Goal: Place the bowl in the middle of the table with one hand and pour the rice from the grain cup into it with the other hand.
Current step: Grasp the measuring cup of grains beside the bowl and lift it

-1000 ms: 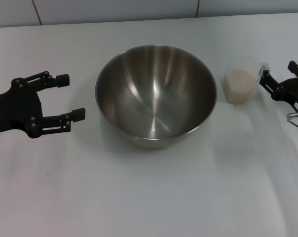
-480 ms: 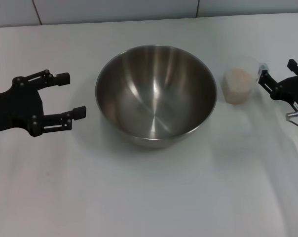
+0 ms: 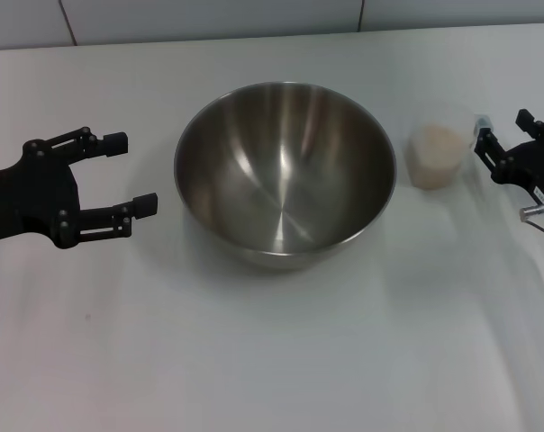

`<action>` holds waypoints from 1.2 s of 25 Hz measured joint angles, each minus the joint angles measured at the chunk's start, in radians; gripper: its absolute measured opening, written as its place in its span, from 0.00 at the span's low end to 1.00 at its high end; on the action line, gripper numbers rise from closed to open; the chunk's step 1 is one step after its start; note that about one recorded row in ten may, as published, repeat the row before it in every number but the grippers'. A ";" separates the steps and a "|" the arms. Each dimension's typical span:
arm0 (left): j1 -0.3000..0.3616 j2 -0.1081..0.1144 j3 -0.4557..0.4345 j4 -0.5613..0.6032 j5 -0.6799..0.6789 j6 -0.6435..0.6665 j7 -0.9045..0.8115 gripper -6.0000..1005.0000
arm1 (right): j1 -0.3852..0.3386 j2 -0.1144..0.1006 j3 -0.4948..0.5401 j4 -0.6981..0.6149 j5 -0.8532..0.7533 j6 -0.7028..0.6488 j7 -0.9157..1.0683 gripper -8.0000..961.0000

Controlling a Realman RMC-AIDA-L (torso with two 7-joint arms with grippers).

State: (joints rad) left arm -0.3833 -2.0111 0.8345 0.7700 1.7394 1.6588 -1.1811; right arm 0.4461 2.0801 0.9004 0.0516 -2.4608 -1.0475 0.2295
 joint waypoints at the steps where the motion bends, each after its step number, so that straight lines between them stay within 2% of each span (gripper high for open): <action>1: 0.000 0.000 0.000 0.000 0.000 -0.001 0.000 0.86 | -0.001 0.000 0.002 0.000 0.001 0.000 0.000 0.76; 4: 0.004 0.000 0.000 0.002 -0.001 -0.001 0.000 0.86 | -0.002 0.000 0.003 0.001 0.001 0.001 0.000 0.76; 14: 0.010 0.002 -0.001 0.005 -0.002 -0.001 0.001 0.86 | -0.005 0.000 0.003 0.002 0.002 0.005 -0.001 0.25; 20: 0.011 0.003 -0.002 0.001 -0.001 -0.001 0.002 0.86 | -0.007 0.002 -0.002 0.002 0.002 0.003 -0.001 0.05; 30: 0.019 0.002 -0.017 0.000 0.000 -0.001 0.016 0.86 | -0.008 0.004 -0.001 0.009 0.001 0.000 -0.001 0.02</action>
State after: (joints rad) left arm -0.3648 -2.0087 0.8179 0.7701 1.7394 1.6583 -1.1653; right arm 0.4382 2.0844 0.8995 0.0608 -2.4595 -1.0478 0.2285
